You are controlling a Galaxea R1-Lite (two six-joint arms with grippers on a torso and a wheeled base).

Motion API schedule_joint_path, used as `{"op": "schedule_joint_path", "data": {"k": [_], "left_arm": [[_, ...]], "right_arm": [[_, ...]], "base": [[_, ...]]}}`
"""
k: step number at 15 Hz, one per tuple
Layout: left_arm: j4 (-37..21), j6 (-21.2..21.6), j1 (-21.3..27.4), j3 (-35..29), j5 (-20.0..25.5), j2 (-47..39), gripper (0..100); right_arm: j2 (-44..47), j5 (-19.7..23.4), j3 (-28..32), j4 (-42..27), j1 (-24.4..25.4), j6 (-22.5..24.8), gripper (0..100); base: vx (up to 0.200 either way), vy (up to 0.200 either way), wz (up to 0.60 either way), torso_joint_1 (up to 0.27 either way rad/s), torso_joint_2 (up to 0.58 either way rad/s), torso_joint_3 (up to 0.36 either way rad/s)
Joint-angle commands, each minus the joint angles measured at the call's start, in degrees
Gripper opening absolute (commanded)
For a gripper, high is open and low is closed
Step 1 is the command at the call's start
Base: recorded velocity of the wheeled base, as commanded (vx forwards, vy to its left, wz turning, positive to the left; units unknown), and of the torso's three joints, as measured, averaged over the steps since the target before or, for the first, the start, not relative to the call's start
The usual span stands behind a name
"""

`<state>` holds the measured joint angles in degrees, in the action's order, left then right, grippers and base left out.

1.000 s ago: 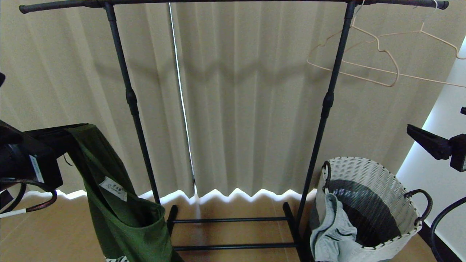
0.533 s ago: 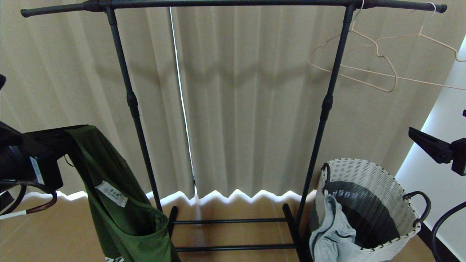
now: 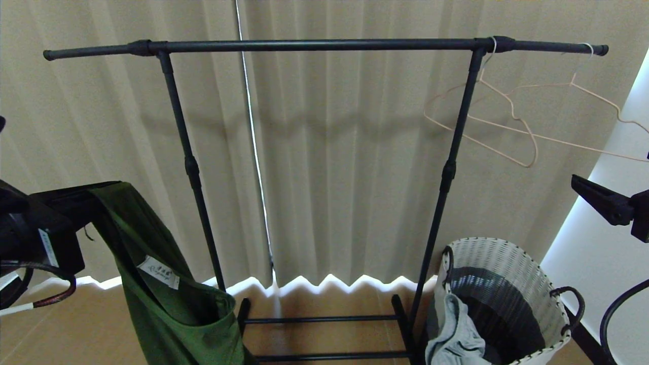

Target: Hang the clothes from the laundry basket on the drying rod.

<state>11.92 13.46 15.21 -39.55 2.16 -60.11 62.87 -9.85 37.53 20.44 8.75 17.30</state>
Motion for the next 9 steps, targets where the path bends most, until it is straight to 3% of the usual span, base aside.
{"op": "schedule_joint_path", "data": {"k": [1,9], "left_arm": [[0.0,0.2,-1.2,0.5,0.0,0.6,0],[0.1,1.4,-1.8,1.9,0.0,2.2,0]], "right_arm": [[0.2,0.0,0.3,0.0,0.0,0.0,100],[0.2,0.4,0.4,0.0,0.1,0.0,100]], "base": [[0.0,0.0,0.0,0.178,-0.47,-0.295],[0.0,0.0,0.0,0.204,-0.49,-0.281]]}}
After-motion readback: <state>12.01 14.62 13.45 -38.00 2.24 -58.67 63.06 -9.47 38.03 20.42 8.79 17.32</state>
